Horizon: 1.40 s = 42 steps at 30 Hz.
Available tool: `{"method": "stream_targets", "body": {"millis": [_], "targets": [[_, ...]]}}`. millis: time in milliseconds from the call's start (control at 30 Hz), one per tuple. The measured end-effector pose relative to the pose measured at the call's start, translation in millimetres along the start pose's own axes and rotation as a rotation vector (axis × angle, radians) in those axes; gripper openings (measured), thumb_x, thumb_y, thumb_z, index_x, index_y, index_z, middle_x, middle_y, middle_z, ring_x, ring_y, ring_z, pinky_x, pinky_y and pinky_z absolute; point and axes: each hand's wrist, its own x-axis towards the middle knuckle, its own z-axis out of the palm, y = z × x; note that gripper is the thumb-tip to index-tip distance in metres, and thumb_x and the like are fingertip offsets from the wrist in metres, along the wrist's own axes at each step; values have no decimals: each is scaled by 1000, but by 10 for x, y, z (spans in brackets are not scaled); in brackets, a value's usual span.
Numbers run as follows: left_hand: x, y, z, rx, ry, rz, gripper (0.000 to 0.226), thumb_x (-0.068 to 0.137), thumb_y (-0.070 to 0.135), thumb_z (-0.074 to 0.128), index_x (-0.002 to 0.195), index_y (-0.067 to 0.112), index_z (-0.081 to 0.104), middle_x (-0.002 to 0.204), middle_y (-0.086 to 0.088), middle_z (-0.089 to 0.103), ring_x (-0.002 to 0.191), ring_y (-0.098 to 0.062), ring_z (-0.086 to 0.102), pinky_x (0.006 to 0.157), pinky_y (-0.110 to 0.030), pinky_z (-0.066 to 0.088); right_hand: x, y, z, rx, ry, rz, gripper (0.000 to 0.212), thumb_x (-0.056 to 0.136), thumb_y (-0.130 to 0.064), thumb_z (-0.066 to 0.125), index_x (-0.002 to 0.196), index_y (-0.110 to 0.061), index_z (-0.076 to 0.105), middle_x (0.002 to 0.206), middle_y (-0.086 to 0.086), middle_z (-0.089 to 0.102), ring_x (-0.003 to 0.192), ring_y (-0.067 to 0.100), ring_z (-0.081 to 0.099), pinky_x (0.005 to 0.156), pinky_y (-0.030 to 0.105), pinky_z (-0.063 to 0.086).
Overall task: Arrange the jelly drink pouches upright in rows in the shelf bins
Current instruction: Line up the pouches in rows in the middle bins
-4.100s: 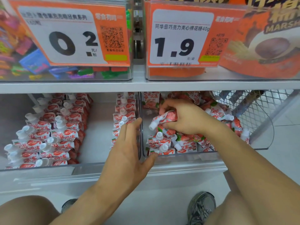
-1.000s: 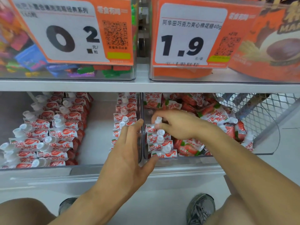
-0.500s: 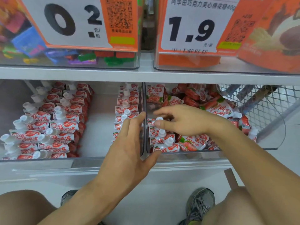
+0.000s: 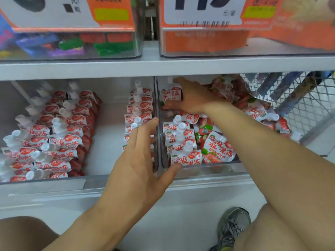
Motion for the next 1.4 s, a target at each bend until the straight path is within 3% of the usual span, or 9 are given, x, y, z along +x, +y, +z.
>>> {"method": "stream_targets", "body": {"millis": [267, 367, 533, 667, 800, 967, 1133, 1333, 1400], "targets": [[9, -44, 10, -62, 11, 13, 87, 64, 42, 82, 133, 42, 29, 124, 25, 46, 101, 8, 57, 82, -11, 48, -104, 18, -114, 40, 121, -70, 24, 84, -27, 74, 105, -25, 64, 107, -6, 66, 99, 11, 60, 77, 21, 42], [9, -46, 14, -70, -3, 21, 87, 65, 40, 82, 134, 41, 28, 125, 23, 45, 102, 1, 60, 79, -27, 56, -328, 87, -215, 73, 142, -43, 29, 77, -39, 80, 100, -30, 64, 93, -16, 63, 86, 1, 60, 66, 14, 43], [0, -41, 26, -31, -3, 20, 88, 65, 42, 81, 135, 42, 27, 125, 24, 45, 102, 0, 60, 77, -29, 56, -366, 119, -151, 41, 32, -78, 36, 69, -41, 86, 90, -29, 58, 92, -11, 63, 89, 13, 62, 73, 29, 52], [-1, -34, 36, -52, -5, 4, 89, 63, 44, 81, 133, 46, 26, 124, 26, 43, 100, 1, 60, 78, -31, 57, -345, 53, -169, -116, -82, -152, 31, 76, -30, 83, 99, -18, 66, 90, -9, 57, 87, 13, 56, 61, 15, 41], [7, -32, 32, -63, -17, -1, 88, 62, 47, 77, 133, 46, 25, 124, 24, 44, 98, -1, 61, 76, -33, 58, -289, -4, -89, -285, -212, -191, 21, 85, -26, 74, 104, -17, 71, 104, -2, 67, 95, 20, 63, 79, 28, 51], [6, -55, 2, -62, -25, 27, 88, 62, 52, 70, 135, 50, 21, 120, 32, 41, 95, 8, 57, 72, -15, 52, -230, -48, -72, -378, -350, -166, 17, 93, -7, 52, 94, -9, 69, 97, 7, 67, 85, 25, 62, 75, 36, 53], [-5, -82, -4, -47, -36, 36, 92, 62, 52, 70, 138, 51, 17, 125, 36, 37, 103, 18, 48, 74, 7, 37, -277, -36, -207, -207, -403, -121, 18, 94, -34, 63, 105, -23, 72, 99, -9, 70, 90, 14, 63, 81, 30, 51], [4, -62, 22, -30, -21, 17, 92, 63, 53, 73, 133, 58, 15, 124, 35, 37, 96, 10, 57, 73, -5, 48, -345, -10, -153, -162, -398, -185, 19, 98, -27, 56, 107, -24, 72, 103, -4, 72, 91, 17, 64, 79, 33, 52], [16, -66, 19, -24, -12, 27, 90, 62, 54, 70, 136, 51, 19, 122, 33, 40, 96, 10, 57, 72, -13, 53, -459, 40, -148, -128, -388, -192, 29, 100, -19, 49, 121, -28, 67, 120, -6, 68, 104, 15, 62, 91, 33, 51]]}}
